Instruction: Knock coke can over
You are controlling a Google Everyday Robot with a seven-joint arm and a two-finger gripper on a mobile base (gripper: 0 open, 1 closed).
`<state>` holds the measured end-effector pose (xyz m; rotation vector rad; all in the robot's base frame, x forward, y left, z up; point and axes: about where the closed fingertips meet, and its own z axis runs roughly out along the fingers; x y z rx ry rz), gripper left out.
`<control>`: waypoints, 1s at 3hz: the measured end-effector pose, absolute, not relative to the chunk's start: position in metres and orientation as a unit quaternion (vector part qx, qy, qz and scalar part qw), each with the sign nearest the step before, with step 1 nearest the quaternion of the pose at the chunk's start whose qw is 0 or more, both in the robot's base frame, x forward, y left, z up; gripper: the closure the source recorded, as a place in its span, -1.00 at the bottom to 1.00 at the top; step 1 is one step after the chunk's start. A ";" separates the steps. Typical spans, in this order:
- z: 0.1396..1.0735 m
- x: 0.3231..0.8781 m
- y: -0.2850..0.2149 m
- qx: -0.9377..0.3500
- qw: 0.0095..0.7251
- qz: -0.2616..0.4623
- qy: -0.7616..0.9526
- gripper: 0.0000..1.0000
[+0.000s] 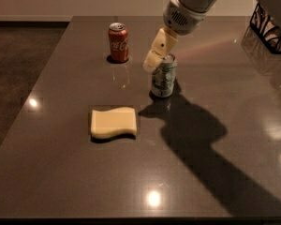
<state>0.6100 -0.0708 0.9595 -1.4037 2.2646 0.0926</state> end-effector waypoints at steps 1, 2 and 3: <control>0.946 0.644 -0.038 -0.481 0.256 0.046 0.837 -1.00; 0.934 0.671 -0.014 -0.451 0.283 0.049 0.845 -1.00; 0.928 0.700 0.006 -0.429 0.308 0.046 0.848 -1.00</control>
Offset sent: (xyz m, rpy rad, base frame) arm 0.0976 0.0841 -0.0345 0.1646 -0.1092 -0.1941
